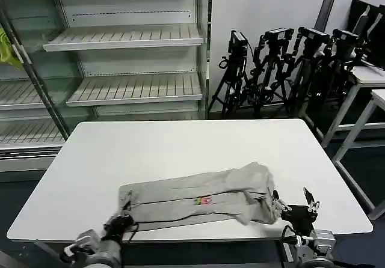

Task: Fold and organize the clothes.

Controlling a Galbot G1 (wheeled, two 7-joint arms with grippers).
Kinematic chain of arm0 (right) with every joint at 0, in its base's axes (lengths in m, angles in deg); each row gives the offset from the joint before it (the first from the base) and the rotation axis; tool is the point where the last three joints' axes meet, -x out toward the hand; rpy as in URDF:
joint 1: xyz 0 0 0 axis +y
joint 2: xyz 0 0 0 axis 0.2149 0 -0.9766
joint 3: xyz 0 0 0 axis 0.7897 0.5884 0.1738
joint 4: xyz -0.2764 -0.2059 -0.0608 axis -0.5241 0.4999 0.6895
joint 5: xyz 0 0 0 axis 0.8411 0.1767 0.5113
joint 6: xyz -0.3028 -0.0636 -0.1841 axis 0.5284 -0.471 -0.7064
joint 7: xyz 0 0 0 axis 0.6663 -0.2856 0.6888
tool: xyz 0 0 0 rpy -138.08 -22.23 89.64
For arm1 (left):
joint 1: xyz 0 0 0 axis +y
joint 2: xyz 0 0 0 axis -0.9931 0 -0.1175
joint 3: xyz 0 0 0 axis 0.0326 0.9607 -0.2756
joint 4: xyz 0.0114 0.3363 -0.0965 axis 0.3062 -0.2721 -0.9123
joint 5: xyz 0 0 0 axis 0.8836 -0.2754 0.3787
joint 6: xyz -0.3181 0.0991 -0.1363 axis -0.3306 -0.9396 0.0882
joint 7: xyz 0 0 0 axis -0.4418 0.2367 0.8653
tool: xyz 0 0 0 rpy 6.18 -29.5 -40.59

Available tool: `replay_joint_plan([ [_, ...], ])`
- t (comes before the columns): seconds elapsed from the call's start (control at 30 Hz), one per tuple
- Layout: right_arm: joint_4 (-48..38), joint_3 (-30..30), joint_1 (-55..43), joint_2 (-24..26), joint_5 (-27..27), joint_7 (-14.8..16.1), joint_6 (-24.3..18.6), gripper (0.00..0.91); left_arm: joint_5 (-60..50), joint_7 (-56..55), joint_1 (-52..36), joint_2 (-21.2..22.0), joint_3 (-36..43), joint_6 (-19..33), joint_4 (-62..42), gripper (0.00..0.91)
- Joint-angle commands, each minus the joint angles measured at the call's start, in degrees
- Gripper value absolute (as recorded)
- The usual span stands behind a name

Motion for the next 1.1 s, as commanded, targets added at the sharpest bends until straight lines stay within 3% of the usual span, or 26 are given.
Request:
replay_joint_plan([
  [0.03,-0.17,0.40,-0.75,-0.02,-0.15,0.03,0.00,0.907,14.02,0.31,0.12,-14.57,-21.09,-1.55,1.61,0.071],
  [0.2,-0.34,0.94,-1.24,-0.07,-0.15,-0.02,0.13,0.907,22.41,0.84,-1.05,-21.76,-29.70,-3.18,-1.53,0.071],
  [0.37,-0.44,0.91,-0.65,-0.21,-0.08,-0.02,0.11,0.907,30.33,0.65,-1.39,-23.50,-31.45,-4.99,1.23,0.071],
  [0.57,-0.24,0.60,0.35,-0.64,0.09,0.05,0.32,0.907,37.52,1.33,-2.13,-18.55,-23.38,-6.82,7.72,0.071],
  [0.7,-0.47,0.45,0.58,-1.85,0.67,-0.04,0.04,0.907,50.84,-0.63,-4.55,-12.80,-18.65,-9.22,9.63,0.071],
  [0.9,-1.56,1.16,1.51,-5.43,2.93,0.14,-1.10,0.907,51.97,-2.13,-8.58,-5.06,-7.83,-8.43,8.38,0.071],
  [1.1,-4.58,2.09,1.13,-11.03,5.97,-0.16,-2.77,0.907,49.54,-2.78,-15.01,-0.97,0.53,-7.71,3.96,0.071],
])
